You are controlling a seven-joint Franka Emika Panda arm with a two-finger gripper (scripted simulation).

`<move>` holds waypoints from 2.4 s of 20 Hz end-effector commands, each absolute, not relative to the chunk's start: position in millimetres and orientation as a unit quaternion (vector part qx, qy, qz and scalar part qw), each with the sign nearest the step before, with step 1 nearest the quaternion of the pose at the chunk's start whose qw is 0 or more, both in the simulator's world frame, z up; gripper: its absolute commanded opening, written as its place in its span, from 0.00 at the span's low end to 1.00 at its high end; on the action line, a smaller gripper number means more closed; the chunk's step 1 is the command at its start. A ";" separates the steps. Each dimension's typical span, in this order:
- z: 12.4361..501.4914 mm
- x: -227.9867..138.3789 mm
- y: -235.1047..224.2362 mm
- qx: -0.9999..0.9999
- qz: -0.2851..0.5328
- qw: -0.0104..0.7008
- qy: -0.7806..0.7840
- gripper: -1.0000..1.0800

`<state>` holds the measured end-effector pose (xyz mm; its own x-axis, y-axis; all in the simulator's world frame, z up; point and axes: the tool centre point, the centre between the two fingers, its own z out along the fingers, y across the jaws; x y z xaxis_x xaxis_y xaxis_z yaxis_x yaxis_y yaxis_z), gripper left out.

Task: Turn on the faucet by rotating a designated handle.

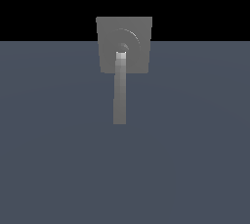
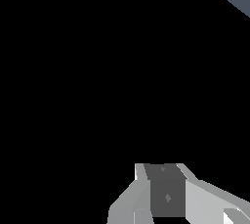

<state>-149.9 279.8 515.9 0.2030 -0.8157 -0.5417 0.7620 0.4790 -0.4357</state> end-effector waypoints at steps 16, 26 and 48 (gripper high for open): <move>271.8 -68.6 246.4 -0.471 -0.745 0.419 0.219 0.00; 141.7 -61.1 145.5 -0.639 -0.748 0.147 0.103 0.00; 83.3 -75.9 58.1 -0.706 -0.707 -0.005 0.035 0.00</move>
